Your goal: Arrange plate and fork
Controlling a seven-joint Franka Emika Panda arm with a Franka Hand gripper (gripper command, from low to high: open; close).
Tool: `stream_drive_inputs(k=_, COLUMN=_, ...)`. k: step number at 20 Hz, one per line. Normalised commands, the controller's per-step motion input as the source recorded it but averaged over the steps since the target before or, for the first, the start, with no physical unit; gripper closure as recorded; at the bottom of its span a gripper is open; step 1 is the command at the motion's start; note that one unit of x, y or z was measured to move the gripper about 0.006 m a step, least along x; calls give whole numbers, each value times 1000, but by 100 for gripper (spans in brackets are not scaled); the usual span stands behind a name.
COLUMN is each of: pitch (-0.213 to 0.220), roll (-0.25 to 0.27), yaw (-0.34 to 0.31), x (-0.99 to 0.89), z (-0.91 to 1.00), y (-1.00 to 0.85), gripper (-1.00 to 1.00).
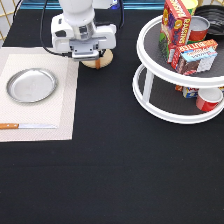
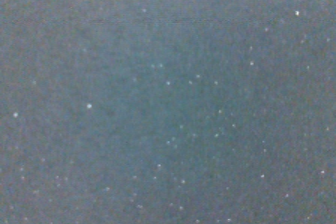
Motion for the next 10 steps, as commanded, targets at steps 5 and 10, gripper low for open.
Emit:
stream_drive_inputs(k=5, pitch=-186, roll=-131, yaw=-1, x=-503, z=113, y=446, gripper=-100)
stream_drive_inputs(k=10, pitch=-72, roll=-95, yaw=-18, x=-170, z=-139, y=242, gripper=-100)
